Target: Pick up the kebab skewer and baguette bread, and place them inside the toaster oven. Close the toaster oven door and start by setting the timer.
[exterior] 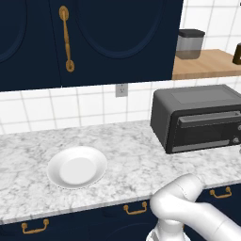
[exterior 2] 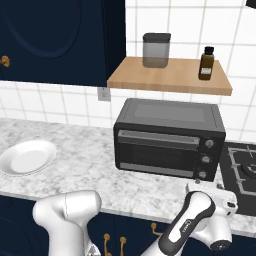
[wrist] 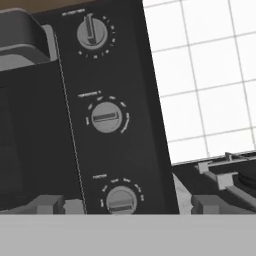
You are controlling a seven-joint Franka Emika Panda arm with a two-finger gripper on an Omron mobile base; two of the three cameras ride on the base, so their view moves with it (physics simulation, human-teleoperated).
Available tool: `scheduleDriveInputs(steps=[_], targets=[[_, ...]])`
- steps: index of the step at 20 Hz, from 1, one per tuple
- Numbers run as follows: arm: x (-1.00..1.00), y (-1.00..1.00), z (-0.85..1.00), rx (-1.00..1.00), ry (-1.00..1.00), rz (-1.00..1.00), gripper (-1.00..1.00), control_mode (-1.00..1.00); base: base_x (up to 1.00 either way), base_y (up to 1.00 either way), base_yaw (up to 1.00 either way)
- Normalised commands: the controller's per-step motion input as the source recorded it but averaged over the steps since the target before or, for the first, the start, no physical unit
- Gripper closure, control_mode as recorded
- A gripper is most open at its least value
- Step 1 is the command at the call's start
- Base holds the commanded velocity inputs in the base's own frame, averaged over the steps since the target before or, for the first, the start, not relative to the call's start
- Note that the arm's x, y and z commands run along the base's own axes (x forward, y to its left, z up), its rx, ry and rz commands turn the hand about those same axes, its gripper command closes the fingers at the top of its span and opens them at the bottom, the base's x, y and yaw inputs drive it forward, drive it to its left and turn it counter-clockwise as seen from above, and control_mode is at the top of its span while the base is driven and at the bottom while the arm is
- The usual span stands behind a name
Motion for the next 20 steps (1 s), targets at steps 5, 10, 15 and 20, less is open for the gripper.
scheduleDriveInputs(steps=[5, 10, 15, 20], targets=[[0.00, 0.00, -0.16, 0.00, 0.00, 0.00, -1.00, -1.00, 0.00, 0.00, 0.00], [0.00, 0.00, -0.13, 0.00, 0.00, 0.00, -1.00, -1.00, 0.00, 0.00, 0.00], [0.01, 0.00, 0.08, 0.00, 0.00, 0.00, -1.00, -1.00, 0.00, 0.00, 0.00], [0.00, 0.00, 0.46, 0.03, 0.00, 0.00, -1.00, -1.00, 0.00, 0.00, 0.00]])
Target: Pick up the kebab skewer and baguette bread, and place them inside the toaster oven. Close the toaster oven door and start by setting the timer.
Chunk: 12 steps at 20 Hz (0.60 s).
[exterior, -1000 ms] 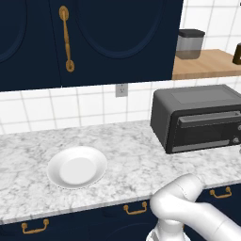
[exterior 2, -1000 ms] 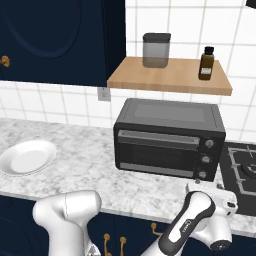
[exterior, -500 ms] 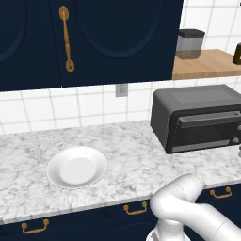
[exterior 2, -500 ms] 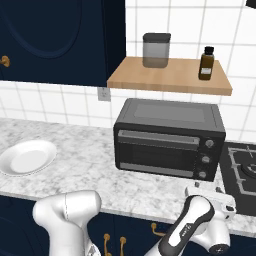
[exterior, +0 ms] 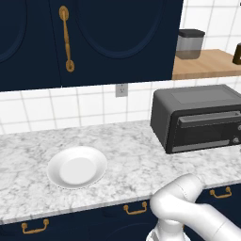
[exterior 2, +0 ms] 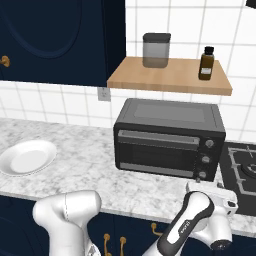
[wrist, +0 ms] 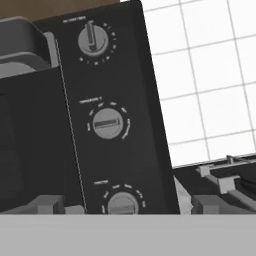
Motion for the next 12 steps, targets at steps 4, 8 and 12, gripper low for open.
scheduleDriveInputs(steps=[4, 8, 12], targets=[[0.00, 0.00, 0.33, 0.09, 0.00, 0.00, -1.00, -1.00, 0.00, 0.00, 0.00], [0.00, 0.00, 0.05, 0.16, 0.00, -0.02, -1.00, -1.00, 0.00, 0.00, 0.00], [0.00, 0.00, 0.09, 0.08, 0.00, -0.03, -1.00, -1.00, 0.00, 0.00, 0.00]])
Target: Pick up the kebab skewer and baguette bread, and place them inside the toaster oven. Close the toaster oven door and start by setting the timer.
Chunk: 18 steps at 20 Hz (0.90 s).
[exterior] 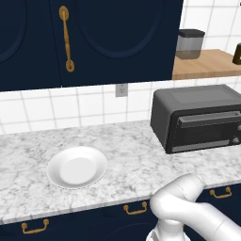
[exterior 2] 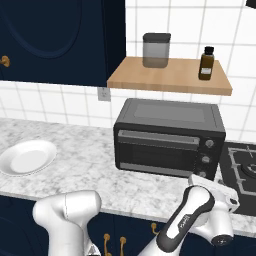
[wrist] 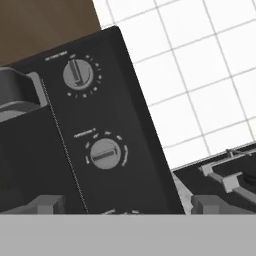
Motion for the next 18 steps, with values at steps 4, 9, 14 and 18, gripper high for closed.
scheduleDriveInputs(steps=[4, 9, 14, 18], targets=[[0.00, 0.10, 0.32, 0.06, 0.00, -0.03, -1.00, -1.00, 0.00, 0.00, 0.00], [0.00, 0.25, 0.59, 0.03, 0.00, -0.04, -1.00, -1.00, 0.00, 0.00, 0.00], [0.07, 0.08, 0.45, 0.09, 0.00, -0.02, -1.00, -1.00, 0.00, 0.00, 0.00], [0.19, -0.01, 0.15, 0.20, 0.04, -0.03, -1.00, -1.00, 0.00, 0.00, 0.00]])
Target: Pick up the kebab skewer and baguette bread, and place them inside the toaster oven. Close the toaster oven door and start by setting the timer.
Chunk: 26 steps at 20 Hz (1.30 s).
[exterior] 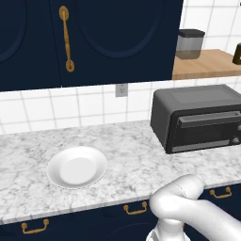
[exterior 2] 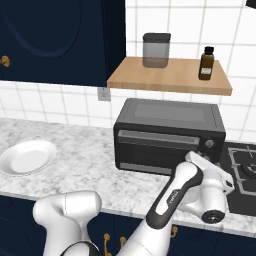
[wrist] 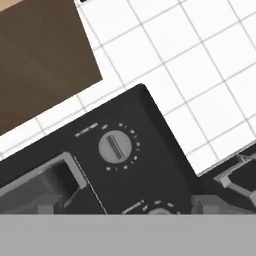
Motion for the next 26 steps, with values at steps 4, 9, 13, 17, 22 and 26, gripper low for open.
scheduleDriveInputs(steps=[4, 9, 13, 17, 22, 26], targets=[[0.09, 0.00, 0.00, 0.18, 0.06, -0.02, -1.00, -1.00, 0.00, 0.00, 0.00], [0.09, 0.00, 0.07, 0.11, 0.01, 0.00, -1.00, -1.00, 0.00, 0.00, 0.00], [0.26, 0.00, 0.11, 0.09, 0.00, 0.01, -1.00, -1.00, 0.00, 0.00, 0.00], [0.30, 0.00, 0.09, 0.08, 0.00, 0.00, -1.00, -1.00, 0.00, 0.00, 0.00], [0.14, 0.00, 0.17, 0.03, 0.01, 0.00, -1.00, -1.00, 0.00, 0.00, 0.00], [0.00, 0.06, 0.00, 0.00, 0.00, 0.00, -1.00, -1.00, 0.00, 0.00, 0.00]])
